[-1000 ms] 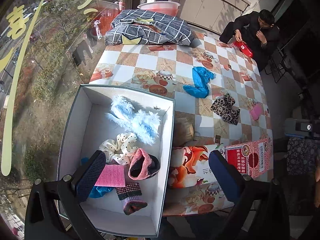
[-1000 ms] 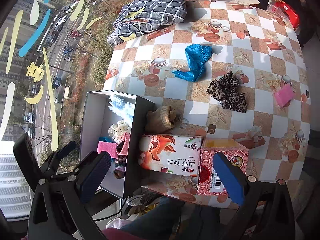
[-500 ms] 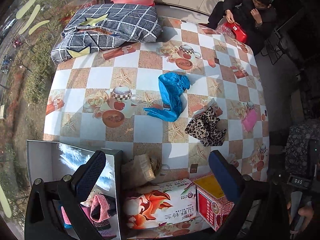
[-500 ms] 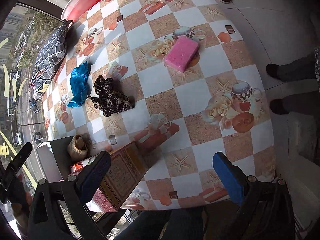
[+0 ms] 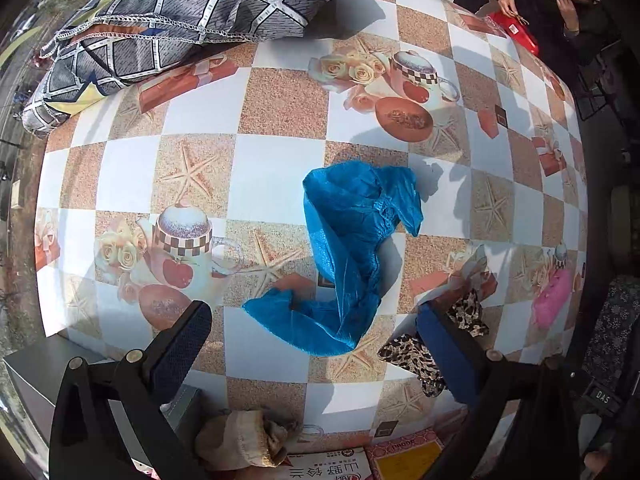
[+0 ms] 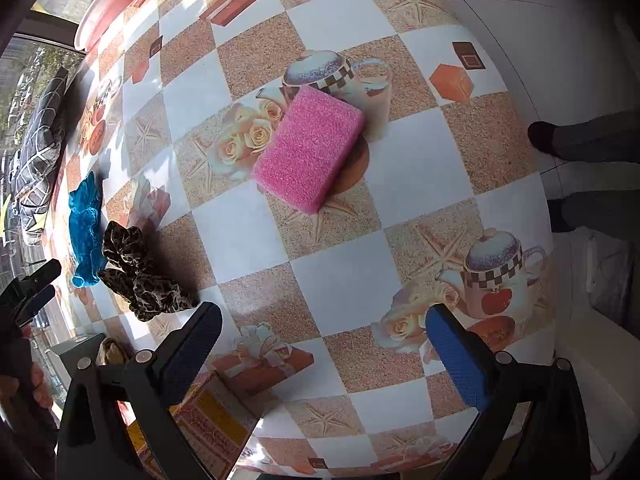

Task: Organize soft objects
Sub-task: 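Close the left tool on the blue cloth while the right tool grips the pink sponge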

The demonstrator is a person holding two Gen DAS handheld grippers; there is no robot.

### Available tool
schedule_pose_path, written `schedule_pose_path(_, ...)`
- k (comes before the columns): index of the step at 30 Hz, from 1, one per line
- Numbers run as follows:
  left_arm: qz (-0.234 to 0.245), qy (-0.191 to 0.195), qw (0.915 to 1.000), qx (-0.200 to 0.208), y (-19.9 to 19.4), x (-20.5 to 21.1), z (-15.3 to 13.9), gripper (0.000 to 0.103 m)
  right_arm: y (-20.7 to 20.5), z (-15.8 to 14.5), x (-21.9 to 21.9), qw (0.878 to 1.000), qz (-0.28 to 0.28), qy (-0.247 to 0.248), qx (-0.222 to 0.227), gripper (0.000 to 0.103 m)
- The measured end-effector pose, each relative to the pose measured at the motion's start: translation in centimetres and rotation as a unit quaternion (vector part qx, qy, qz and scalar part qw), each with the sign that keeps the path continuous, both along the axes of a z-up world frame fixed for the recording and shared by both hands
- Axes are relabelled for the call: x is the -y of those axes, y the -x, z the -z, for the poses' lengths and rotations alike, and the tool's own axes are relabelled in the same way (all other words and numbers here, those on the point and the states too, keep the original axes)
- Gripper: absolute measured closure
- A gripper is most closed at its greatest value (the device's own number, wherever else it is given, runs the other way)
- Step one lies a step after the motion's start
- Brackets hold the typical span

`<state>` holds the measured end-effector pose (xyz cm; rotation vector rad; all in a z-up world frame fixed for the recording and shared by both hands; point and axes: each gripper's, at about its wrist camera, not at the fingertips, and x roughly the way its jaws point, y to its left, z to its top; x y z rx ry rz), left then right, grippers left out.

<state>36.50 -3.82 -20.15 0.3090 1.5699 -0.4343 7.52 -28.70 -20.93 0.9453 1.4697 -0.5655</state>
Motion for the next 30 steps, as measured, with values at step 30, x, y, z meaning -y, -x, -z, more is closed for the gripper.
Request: schedule_pose_path(30,-0.017,-0.047,0.9987,0.009,-0.2,3.4,6.1,0.001,-6.3,4.3,3.1,0.996,-0.011,0.065,-0.059,0.0)
